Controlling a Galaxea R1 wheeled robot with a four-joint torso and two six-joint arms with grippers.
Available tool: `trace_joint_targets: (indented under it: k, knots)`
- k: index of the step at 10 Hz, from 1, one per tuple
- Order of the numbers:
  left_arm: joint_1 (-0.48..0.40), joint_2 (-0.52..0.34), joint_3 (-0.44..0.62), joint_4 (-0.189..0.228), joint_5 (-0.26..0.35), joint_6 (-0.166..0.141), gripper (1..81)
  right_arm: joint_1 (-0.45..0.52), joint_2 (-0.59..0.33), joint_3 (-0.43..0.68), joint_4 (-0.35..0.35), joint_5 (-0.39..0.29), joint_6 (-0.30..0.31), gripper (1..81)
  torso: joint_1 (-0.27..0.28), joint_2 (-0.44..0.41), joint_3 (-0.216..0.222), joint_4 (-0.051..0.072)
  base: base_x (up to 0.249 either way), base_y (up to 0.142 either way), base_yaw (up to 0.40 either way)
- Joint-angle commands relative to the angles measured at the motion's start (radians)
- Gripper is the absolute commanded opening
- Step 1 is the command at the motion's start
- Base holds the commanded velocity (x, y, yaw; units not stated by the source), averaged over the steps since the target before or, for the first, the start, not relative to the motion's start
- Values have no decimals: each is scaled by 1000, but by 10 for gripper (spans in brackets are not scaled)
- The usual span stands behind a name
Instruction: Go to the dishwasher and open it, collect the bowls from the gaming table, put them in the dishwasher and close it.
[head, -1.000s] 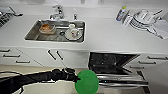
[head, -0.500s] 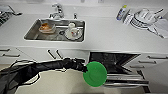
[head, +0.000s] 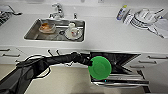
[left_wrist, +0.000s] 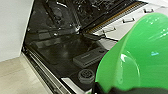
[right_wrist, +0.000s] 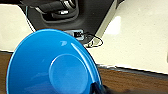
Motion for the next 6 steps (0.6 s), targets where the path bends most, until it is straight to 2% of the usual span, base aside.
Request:
trace_joint_targets:
  k: [1, 3, 5, 6]
  knots:
    - [-215, 116, -55, -46, 55, -9, 10, -40, -4, 4, -11, -64, 2, 10, 0, 0, 0, 0, 0, 0, 0]
    - [-224, 151, -66, -43, 33, -10, 10, -42, -3, 1, -9, -64, 2, 10, 0, 0, 0, 0, 0, 0, 0]
    - [-202, 150, -52, -38, -155, -13, 10, -42, -3, -1, -8, -64, 2, 10, 0, 0, 0, 0, 0, 0, 0]
    - [-198, 165, -65, -38, -213, -21, 10, -43, -4, -1, -8, -64, 2, 10, 0, 0, 0, 0, 0, 0, 0]
